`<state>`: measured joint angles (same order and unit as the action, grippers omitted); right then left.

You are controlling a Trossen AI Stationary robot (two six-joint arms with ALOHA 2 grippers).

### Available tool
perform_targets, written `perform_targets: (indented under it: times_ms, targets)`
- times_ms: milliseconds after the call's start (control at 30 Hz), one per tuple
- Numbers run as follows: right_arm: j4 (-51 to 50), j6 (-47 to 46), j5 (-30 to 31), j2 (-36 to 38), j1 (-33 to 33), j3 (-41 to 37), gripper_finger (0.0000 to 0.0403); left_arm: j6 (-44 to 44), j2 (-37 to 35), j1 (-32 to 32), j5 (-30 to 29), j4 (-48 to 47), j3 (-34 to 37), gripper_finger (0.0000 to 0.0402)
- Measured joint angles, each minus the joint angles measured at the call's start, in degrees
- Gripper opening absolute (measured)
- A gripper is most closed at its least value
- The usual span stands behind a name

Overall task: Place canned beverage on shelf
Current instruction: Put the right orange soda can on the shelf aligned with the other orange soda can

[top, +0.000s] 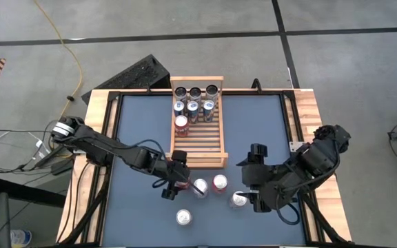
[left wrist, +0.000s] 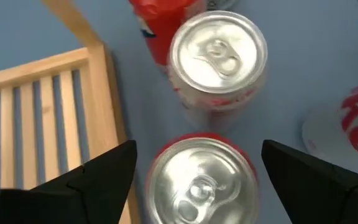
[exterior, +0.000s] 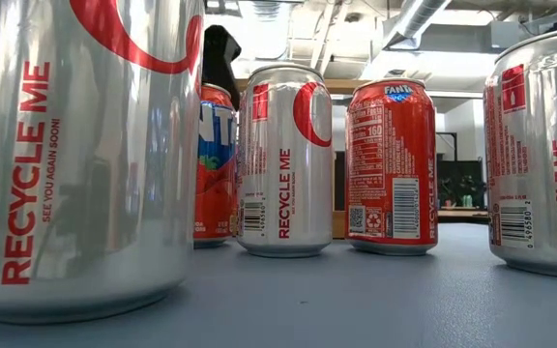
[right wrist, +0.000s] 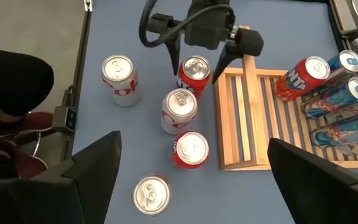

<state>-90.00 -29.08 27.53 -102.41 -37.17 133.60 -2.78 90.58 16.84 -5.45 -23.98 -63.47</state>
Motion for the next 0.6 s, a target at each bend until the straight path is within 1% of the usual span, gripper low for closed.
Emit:
perform_targets:
  times_ms: [100, 233, 333, 600]
  targets:
    - [0.0, 0.0, 0.0, 0.0, 0.0, 0.0, 0.0375, -1.2, -0.9, 0.2, 1.6, -0.5, -0.7, 0.0334]
    - [0.0, 0.0, 0.0, 0.0, 0.0, 0.0, 0.0375, -2.3, -1.8, 0.3, 1.5, -3.0, -0.8, 0.0334]
    - [0.0, -0.3, 0.0, 0.0, 0.0, 0.0, 0.0375, -2.5, -1.3, 0.4, 0.8, -3.8, -0.9, 0.0334]
    - [0.0, -0.9, -0.2, 0.0, 0.0, 0.0, 0.0375, -2.8, -0.7, 0.7, -1.1, -2.2, -0.9, 0.0334]
